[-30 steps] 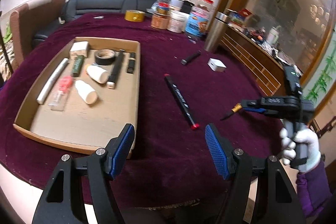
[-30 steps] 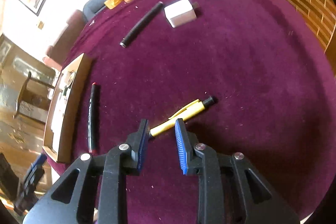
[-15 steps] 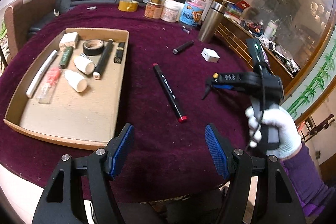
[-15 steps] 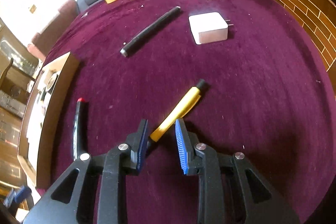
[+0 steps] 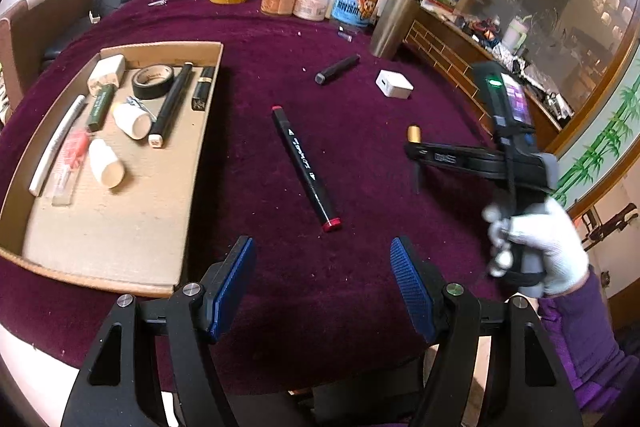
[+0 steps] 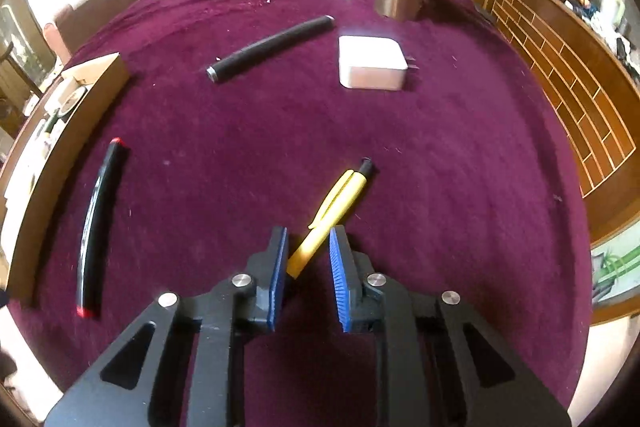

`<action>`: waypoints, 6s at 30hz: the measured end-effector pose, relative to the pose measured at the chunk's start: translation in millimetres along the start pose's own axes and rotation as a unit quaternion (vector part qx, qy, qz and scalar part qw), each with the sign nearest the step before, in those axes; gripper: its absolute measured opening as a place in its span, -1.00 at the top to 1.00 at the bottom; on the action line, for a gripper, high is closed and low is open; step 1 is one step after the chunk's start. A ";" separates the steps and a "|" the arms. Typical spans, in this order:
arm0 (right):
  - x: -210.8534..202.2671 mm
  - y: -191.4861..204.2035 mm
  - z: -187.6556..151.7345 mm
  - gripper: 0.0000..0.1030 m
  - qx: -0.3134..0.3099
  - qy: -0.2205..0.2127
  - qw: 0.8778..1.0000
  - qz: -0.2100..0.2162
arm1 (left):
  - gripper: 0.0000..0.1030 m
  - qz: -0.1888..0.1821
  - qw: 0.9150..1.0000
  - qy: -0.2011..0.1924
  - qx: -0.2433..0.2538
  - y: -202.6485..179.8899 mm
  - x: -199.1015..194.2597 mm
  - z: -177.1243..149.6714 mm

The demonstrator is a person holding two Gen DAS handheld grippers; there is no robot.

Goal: Organize rigid objects
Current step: 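Grasp the yellow pen with the right gripper while the left gripper grasps the black marker, then carry the black marker and yellow pen into the tray and open both grippers, then withdraw both grippers from the tray toward the white charger block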

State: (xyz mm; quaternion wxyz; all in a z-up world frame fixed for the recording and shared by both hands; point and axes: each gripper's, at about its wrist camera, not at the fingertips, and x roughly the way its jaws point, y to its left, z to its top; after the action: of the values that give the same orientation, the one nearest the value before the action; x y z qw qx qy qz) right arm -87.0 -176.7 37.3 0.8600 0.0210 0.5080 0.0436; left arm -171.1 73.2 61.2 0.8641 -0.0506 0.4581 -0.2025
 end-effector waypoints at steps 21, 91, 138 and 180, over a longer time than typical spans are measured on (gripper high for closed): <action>6.5 -8.9 9.9 0.62 0.036 -0.009 0.998 0.058 | -0.26 0.094 0.994 0.055 0.008 -10.1 113.4 64.1; 36.7 246.5 32.5 0.83 -0.088 0.052 0.962 0.253 | 0.40 0.071 0.972 -0.076 -0.212 192.1 9.9 19.5; -115.3 54.3 -66.3 -0.62 0.019 -0.305 0.951 -0.047 | -0.45 0.078 0.979 -0.182 0.054 -38.9 -51.0 46.1; -120.8 51.4 -37.9 -0.61 -0.017 -0.238 0.968 -0.082 | -0.98 -0.030 0.942 -0.332 0.035 -23.3 -108.3 33.2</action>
State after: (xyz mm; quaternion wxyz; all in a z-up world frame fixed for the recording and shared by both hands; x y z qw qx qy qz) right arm -180.9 -137.5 128.5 0.9570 -0.0254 0.2879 -0.0246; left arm -205.2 91.6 170.1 0.9620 -0.0980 0.1357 -0.2159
